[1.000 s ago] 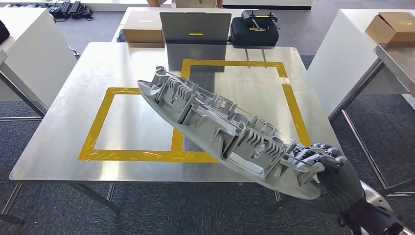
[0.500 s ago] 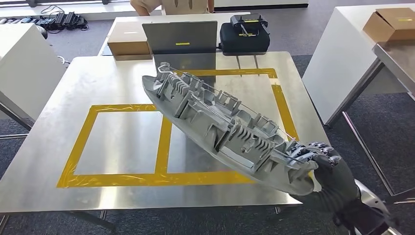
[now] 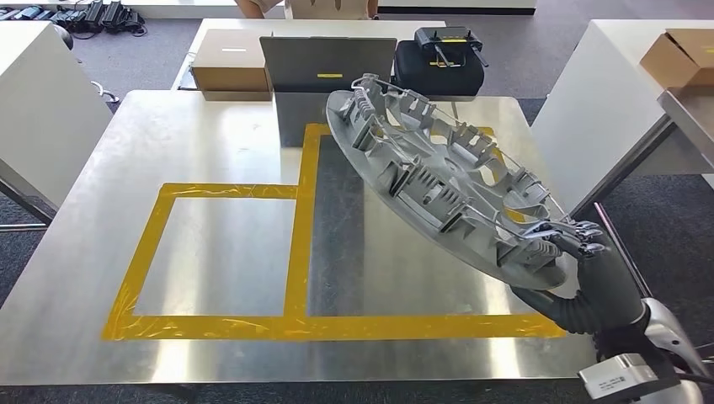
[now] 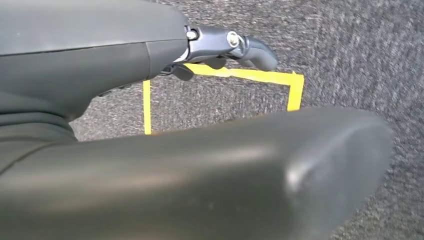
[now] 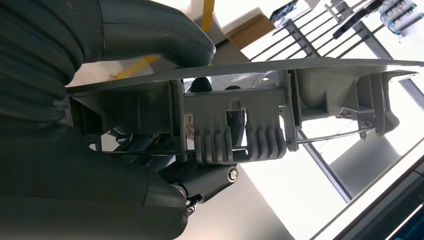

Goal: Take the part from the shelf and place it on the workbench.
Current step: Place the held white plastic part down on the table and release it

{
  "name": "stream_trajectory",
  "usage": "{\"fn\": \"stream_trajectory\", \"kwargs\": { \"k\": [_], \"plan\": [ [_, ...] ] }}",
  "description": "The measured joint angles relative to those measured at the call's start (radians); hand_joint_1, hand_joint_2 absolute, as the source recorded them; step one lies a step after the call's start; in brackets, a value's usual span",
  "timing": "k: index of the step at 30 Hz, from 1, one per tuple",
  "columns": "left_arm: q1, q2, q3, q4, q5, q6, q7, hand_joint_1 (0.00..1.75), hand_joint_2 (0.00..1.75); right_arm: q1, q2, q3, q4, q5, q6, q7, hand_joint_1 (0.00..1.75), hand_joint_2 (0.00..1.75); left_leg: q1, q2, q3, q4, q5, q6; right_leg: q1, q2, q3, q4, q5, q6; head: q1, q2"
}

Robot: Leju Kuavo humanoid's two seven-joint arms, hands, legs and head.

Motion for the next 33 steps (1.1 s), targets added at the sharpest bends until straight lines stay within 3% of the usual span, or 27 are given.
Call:
{"fn": "stream_trajectory", "kwargs": {
  "k": [8,16,23,33],
  "plan": [
    [0.0,-0.001,0.008,0.0,-0.015,-0.002,-0.003,0.0,0.0,0.038,-0.005,-0.017,0.0,0.15,-0.062,0.047,1.75,1.75,0.0,0.002,0.007,-0.001,0.0,0.001,0.0,0.0,0.005,-0.004,0.003,0.012,0.0,0.0],
    [0.0,0.0,0.014,0.0,-0.018,-0.01,-0.006,0.0,0.0,0.045,-0.025,-0.006,0.037,0.285,-0.109,0.132,1.75,1.75,0.0,0.002,0.013,-0.006,0.003,-0.003,0.001,0.0,0.008,-0.003,0.003,0.012,0.0,0.0],
    [0.0,0.002,0.024,0.0,-0.02,-0.011,-0.007,0.0,0.0,0.047,-0.033,0.002,0.069,0.306,-0.116,0.143,1.75,1.75,0.0,0.001,0.015,-0.01,0.004,-0.005,0.001,0.0,0.008,-0.003,0.003,0.012,0.0,0.0],
    [-0.001,0.002,0.025,0.0,-0.042,-0.019,-0.008,0.0,0.0,-0.016,-0.036,0.08,0.215,0.472,-0.166,0.172,1.75,1.75,0.0,0.002,0.016,-0.013,0.006,-0.008,0.001,0.0,0.009,-0.003,0.003,0.011,0.0,0.0]
  ]
}}
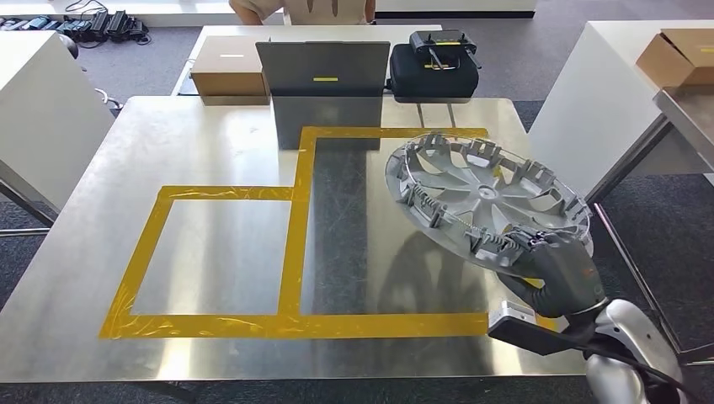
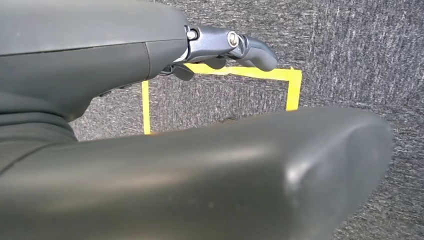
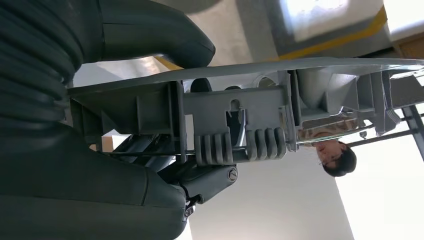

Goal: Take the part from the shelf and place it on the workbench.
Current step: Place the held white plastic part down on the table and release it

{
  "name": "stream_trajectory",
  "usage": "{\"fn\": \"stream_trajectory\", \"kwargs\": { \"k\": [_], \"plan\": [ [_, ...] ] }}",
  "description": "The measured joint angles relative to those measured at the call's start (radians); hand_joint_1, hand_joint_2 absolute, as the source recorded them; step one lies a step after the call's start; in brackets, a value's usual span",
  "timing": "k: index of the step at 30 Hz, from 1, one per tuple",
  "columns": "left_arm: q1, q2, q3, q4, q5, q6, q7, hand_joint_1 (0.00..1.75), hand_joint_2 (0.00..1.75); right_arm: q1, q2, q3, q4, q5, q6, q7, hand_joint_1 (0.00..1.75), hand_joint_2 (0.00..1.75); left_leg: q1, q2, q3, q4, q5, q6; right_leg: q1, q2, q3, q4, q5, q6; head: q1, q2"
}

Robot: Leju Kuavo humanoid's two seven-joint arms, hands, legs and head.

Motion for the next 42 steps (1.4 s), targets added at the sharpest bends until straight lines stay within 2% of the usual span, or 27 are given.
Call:
{"fn": "stream_trajectory", "kwargs": {
  "k": [4,10,18,30,40,42],
  "plan": [
    [0.0,0.0,0.0,0.0,-0.008,-0.002,0.0,0.0,0.0,-0.088,0.0,0.074,0.109,0.054,-0.025,0.02,1.75,1.75,0.0,0.0,0.001,-0.001,0.001,-0.001,0.0,0.0,0.0,0.0,0.0,-0.001,0.0,0.0],
    [0.0,0.0,0.001,0.0,-0.02,-0.013,-0.006,0.0,0.0,-0.208,0.0,0.173,0.26,0.054,-0.012,0.051,1.75,1.75,0.0,-0.002,0.001,-0.001,0.003,-0.002,0.0,-0.001,0.0,0.001,0.001,-0.001,0.0,0.0],
    [0.001,0.0,0.002,0.0,-0.027,-0.014,-0.009,0.0,0.0,-0.269,0.0,0.229,0.4,0.051,-0.019,0.045,1.75,1.75,0.0,-0.003,0.002,-0.003,0.003,-0.002,0.0,-0.001,0.001,0.001,0.001,-0.001,0.0,0.0],
    [0.001,0.0,0.009,0.0,-0.032,-0.015,-0.03,0.0,0.0,-0.364,0.014,0.307,0.519,0.02,-0.018,0.022,1.75,1.75,0.0,-0.002,0.004,-0.003,0.003,-0.002,0.0,-0.001,0.002,0.001,0.001,-0.001,0.0,0.0],
    [0.001,0.0,0.009,0.0,-0.045,-0.015,-0.044,0.0,0.0,-0.44,0.064,0.381,0.611,0.014,-0.015,0.02,1.75,1.75,0.0,-0.001,0.007,-0.004,0.003,-0.002,0.0,0.0,0.004,0.001,0.001,-0.001,0.0,0.0],
    [0.001,0.0,0.009,0.0,-0.044,-0.014,-0.046,0.0,0.87,-0.45,0.074,0.391,0.624,0.012,-0.015,0.02,0.87,0.87,0.0,-0.001,0.008,-0.004,0.003,-0.002,0.0,0.0,0.005,0.001,0.001,-0.001,0.0,0.0]
  ]
}}
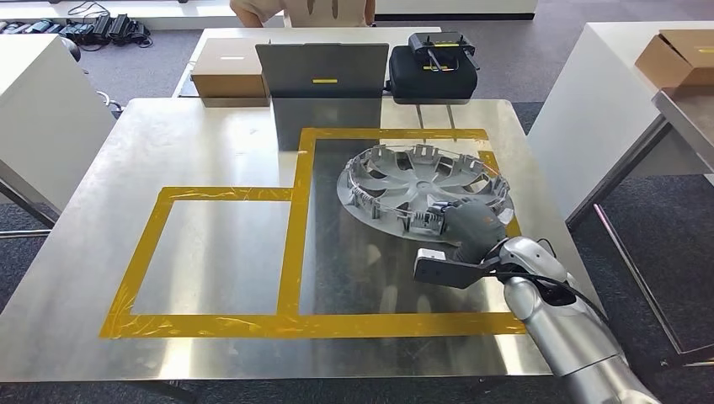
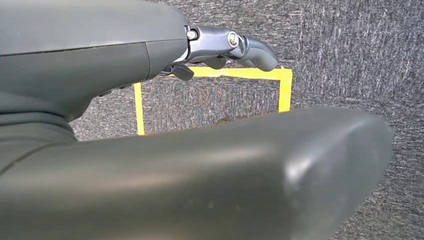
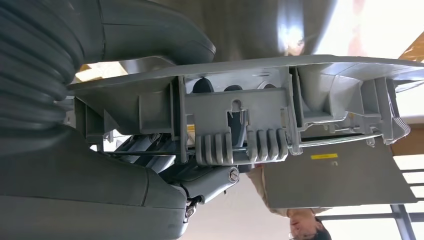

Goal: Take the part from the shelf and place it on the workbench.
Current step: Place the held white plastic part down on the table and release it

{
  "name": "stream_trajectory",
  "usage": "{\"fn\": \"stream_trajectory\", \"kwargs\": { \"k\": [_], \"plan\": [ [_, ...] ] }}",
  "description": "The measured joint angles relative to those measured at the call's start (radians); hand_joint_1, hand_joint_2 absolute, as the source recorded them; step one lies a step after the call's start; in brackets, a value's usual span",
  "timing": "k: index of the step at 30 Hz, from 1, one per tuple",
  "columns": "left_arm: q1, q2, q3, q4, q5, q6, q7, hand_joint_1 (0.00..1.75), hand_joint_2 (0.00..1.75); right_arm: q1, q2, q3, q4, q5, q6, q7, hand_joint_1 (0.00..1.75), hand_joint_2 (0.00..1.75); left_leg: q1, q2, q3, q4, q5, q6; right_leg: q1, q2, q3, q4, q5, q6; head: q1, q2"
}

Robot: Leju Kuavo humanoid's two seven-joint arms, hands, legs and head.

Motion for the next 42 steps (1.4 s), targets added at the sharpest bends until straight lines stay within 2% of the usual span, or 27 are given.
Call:
{"fn": "stream_trajectory", "kwargs": {
  "k": [2,5,9,25,30,32,35,39,42],
  "plan": [
    [0.0,0.0,0.0,0.0,0.002,0.0,-0.003,0.0,1.75,-0.006,0.007,0.008,0.014,-0.005,0.001,0.0,0.0,0.0,0.0,0.0,0.0,0.0,0.0,0.0,0.0,0.0,0.0,0.0,0.0,0.0,0.0,0.0],
    [0.0,0.0,0.003,0.0,0.004,0.002,-0.004,0.0,1.75,-0.008,0.015,0.02,0.036,-0.013,0.002,0.0,0.0,0.0,0.0,-0.001,0.0,0.0,0.0,0.0,0.0,0.0,0.001,0.0,0.0,0.0,0.0,0.0],
    [0.001,-0.001,0.006,0.0,-0.001,0.005,-0.004,0.0,0.0,-0.009,0.019,0.029,0.057,-0.021,-0.003,-0.003,0.0,0.0,0.0,-0.001,0.0,0.0,0.0,0.0,0.0,0.0,0.001,0.0,0.0,0.0,0.0,0.0],
    [0.002,-0.001,0.007,0.0,-0.012,0.007,-0.007,0.0,0.0,0.0,-0.003,0.043,0.051,-0.044,-0.02,0.0,0.0,0.0,0.0,-0.001,0.001,0.0,0.0,-0.001,0.0,0.0,0.0,0.0,0.0,0.0,0.0,0.0],
    [0.004,0.0,0.013,0.0,-0.011,0.002,-0.023,0.0,0.0,0.062,-0.028,0.019,-0.036,-0.153,-0.053,-0.007,0.0,0.0,0.0,-0.001,0.001,0.0,0.0,-0.001,0.0,-0.001,0.0,0.0,0.0,0.0,0.0,0.0],
    [0.004,0.001,0.02,0.0,-0.002,-0.007,-0.037,0.0,0.0,0.107,-0.033,-0.028,-0.098,-0.254,-0.086,-0.046,0.0,0.0,0.0,-0.001,0.001,0.0,0.0,-0.001,-0.001,-0.001,0.0,-0.001,0.0,0.0,0.0,0.0],
    [0.005,0.001,0.033,0.0,0.011,-0.018,-0.062,0.0,0.0,0.192,-0.03,-0.14,-0.225,-0.428,-0.122,-0.159,0.0,0.0,0.0,-0.002,0.001,0.0,0.0,-0.001,-0.001,-0.002,0.001,-0.001,-0.001,0.0,0.0,0.0],
    [0.005,0.004,0.048,0.0,0.017,-0.021,-0.08,0.0,0.0,0.299,0.001,-0.29,-0.426,-0.588,-0.092,-0.3,0.0,0.0,0.0,-0.002,0.001,-0.001,-0.001,-0.001,0.0,-0.001,0.001,-0.001,-0.001,-0.001,0.0,0.0],
    [0.004,0.009,0.054,0.0,0.016,-0.019,-0.081,0.0,0.0,0.339,0.028,-0.359,-0.541,-0.646,-0.058,-0.347,0.0,0.0,0.0,-0.002,0.002,-0.001,-0.001,-0.001,0.0,-0.001,0.001,-0.001,-0.001,-0.001,0.0,0.0]
  ]
}}
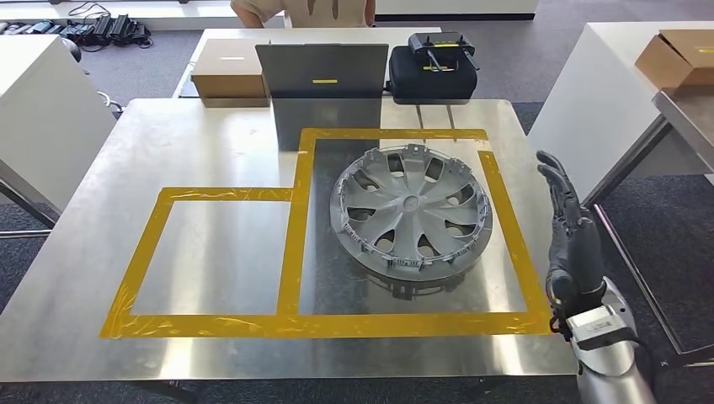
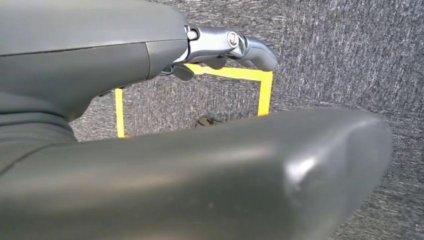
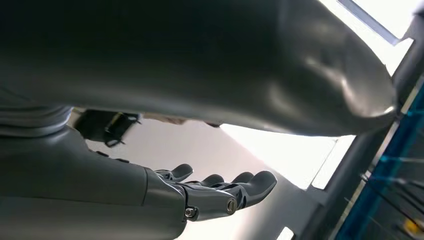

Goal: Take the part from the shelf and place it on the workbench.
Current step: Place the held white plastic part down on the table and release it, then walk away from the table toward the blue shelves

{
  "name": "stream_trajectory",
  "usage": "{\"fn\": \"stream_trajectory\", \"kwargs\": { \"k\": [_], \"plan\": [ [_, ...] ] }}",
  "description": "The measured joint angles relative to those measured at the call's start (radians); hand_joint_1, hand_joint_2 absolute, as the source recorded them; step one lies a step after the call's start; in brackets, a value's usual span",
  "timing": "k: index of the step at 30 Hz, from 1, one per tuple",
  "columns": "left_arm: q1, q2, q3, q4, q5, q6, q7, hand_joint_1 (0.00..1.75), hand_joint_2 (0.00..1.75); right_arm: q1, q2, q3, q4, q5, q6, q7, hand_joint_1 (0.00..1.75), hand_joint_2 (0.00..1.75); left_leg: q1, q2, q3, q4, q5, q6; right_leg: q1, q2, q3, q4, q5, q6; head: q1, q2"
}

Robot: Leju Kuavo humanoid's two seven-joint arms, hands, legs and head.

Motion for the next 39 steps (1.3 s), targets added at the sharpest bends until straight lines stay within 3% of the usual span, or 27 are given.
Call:
{"fn": "stream_trajectory", "kwargs": {
  "k": [6,10,12,14,16,17,18,19,21,22,24,27,28,30,32,33,34,35,37,39],
  "plan": [
    [-0.001,0.011,0.012,-0.001,-0.007,0.016,0.0,0.0,0.0,0.06,0.047,-0.073,-0.165,-0.027,0.026,-0.046,0.0,0.0,-0.003,0.0,0.001,0.002,-0.002,0.002,-0.003,0.0,0.001,-0.002,0.0,0.001,0.0,0.0],
    [-0.001,0.021,0.012,-0.003,-0.02,0.023,0.002,0.0,0.0,0.113,0.059,-0.08,-0.251,-0.038,0.01,-0.053,0.0,0.0,-0.008,0.001,0.001,0.001,-0.006,0.009,-0.009,0.0,0.002,-0.005,-0.001,0.005,0.0,0.0],
    [-0.001,0.023,0.012,-0.004,-0.023,0.024,0.003,0.0,0.0,0.137,0.06,-0.08,-0.29,-0.041,-0.005,-0.053,0.0,0.0,-0.002,0.003,0.006,-0.009,-0.001,0.015,-0.01,0.001,0.003,0.002,-0.009,0.01,0.0,0.0],
    [-0.001,0.025,0.012,-0.005,-0.029,0.024,0.004,0.0,0.0,0.162,0.059,-0.079,-0.324,-0.043,-0.021,-0.053,0.0,0.0,0.005,0.007,0.011,-0.02,0.005,0.021,-0.01,0.001,-0.026,0.07,-0.053,0.017,0.004,0.0],
    [-0.002,0.027,0.012,-0.006,-0.034,0.024,0.006,0.0,0.0,0.189,0.059,-0.079,-0.351,-0.041,-0.037,-0.053,0.0,0.0,0.006,0.009,0.011,-0.022,0.006,0.023,-0.015,0.0,-0.093,0.203,-0.117,0.026,0.008,0.0],
    [-0.002,0.028,0.012,-0.006,-0.035,0.024,0.009,0.0,0.0,0.202,0.059,-0.078,-0.361,-0.037,-0.044,-0.053,0.0,0.0,0.007,0.01,0.011,-0.022,0.006,0.022,-0.018,0.0,-0.122,0.257,-0.133,0.029,0.008,0.0],
    [-0.002,0.029,0.012,-0.007,-0.035,0.024,0.011,0.0,0.0,0.215,0.059,-0.076,-0.37,-0.033,-0.053,-0.053,0.0,0.0,0.009,0.011,0.01,-0.022,0.006,0.02,-0.022,0.0,-0.137,0.28,-0.127,0.033,0.009,0.0],
    [-0.002,0.03,0.012,-0.007,-0.034,0.024,0.014,0.0,0.0,0.226,0.059,-0.073,-0.377,-0.031,-0.061,-0.053,0.0,0.0,0.012,0.011,0.01,-0.021,0.006,0.017,-0.026,0.0,-0.132,0.263,-0.101,0.037,0.009,0.0],
    [-0.002,0.032,0.013,-0.008,-0.031,0.024,0.019,0.0,0.0,0.239,0.059,-0.065,-0.387,-0.03,-0.075,-0.053,0.0,0.0,0.019,0.011,0.009,-0.017,0.008,0.004,-0.034,-0.001,-0.074,0.134,-0.028,0.046,0.01,0.0],
    [-0.002,0.034,0.014,-0.008,-0.03,0.026,0.02,0.0,0.0,0.242,0.059,-0.061,-0.39,-0.031,-0.081,-0.052,0.0,0.0,0.022,0.009,0.008,-0.015,0.009,-0.005,-0.035,0.001,-0.047,0.076,0.001,0.046,0.012,0.0],
    [-0.002,0.039,0.017,-0.012,-0.028,0.031,0.021,0.0,0.0,0.246,0.059,-0.056,-0.392,-0.037,-0.093,-0.052,0.0,0.0,0.021,0.006,0.005,-0.012,0.015,-0.024,-0.032,0.007,-0.026,0.021,0.02,0.031,0.013,0.0],
    [-0.001,0.043,0.02,-0.015,-0.023,0.038,0.021,0.0,0.0,0.253,0.059,-0.05,-0.392,-0.048,-0.121,-0.052,0.0,0.0,0.024,0.005,-0.002,-0.015,0.023,-0.049,-0.027,0.009,-0.045,0.024,0.032,-0.005,0.009,0.0],
    [0.0,0.045,0.021,-0.016,-0.021,0.04,0.02,0.0,0.0,0.255,0.059,-0.049,-0.392,-0.051,-0.132,-0.052,0.0,0.0,0.026,0.007,-0.01,0.001,0.005,-0.054,-0.028,0.007,-0.052,0.022,0.039,-0.015,0.007,0.0],
    [0.0,0.049,0.021,-0.016,-0.021,0.041,0.02,0.0,0.0,0.261,0.059,-0.048,-0.392,-0.049,-0.152,-0.052,0.0,0.0,0.026,0.009,-0.045,0.096,-0.076,-0.056,-0.025,0.003,-0.068,0.021,0.054,-0.03,0.0,0.0],
    [0.0,0.054,0.021,-0.017,-0.023,0.041,0.02,0.0,0.0,0.268,0.059,-0.047,-0.392,-0.047,-0.165,-0.052,0.0,0.0,0.022,0.009,-0.082,0.225,-0.153,-0.056,-0.019,0.0,-0.086,0.023,0.067,-0.036,-0.004,0.0],
    [0.0,0.056,0.021,-0.017,-0.025,0.041,0.02,0.0,0.0,0.271,0.059,-0.047,-0.392,-0.046,-0.168,-0.052,0.0,0.0,0.02,0.009,-0.083,0.258,-0.165,-0.054,-0.016,0.0,-0.095,0.023,0.073,-0.036,-0.005,0.0],
    [0.0,0.058,0.021,-0.018,-0.027,0.042,0.021,0.0,0.0,0.273,0.059,-0.047,-0.392,-0.046,-0.169,-0.052,0.0,0.0,0.018,0.009,-0.065,0.254,-0.158,-0.05,-0.013,0.0,-0.103,0.024,0.079,-0.036,-0.005,0.0],
    [-0.001,0.06,0.021,-0.018,-0.029,0.042,0.021,0.0,0.0,0.274,0.059,-0.047,-0.392,-0.046,-0.171,-0.052,0.0,0.0,0.016,0.009,-0.027,0.208,-0.137,-0.044,-0.011,-0.001,-0.109,0.025,0.084,-0.035,-0.006,0.0],
    [-0.003,0.065,0.021,-0.02,-0.031,0.042,0.021,0.0,0.0,0.277,0.059,-0.047,-0.392,-0.045,-0.176,-0.052,0.0,0.0,0.01,0.009,0.075,0.062,-0.098,-0.031,-0.008,-0.001,-0.118,0.028,0.092,-0.03,-0.007,0.0],
    [-0.005,0.072,0.021,-0.021,-0.031,0.042,0.02,0.0,0.0,0.279,0.059,-0.046,-0.392,-0.042,-0.183,-0.052,0.0,0.0,0.002,0.008,0.124,-0.02,-0.083,-0.022,-0.008,-0.001,-0.12,0.029,0.1,-0.019,-0.006,0.0]
  ]
}}
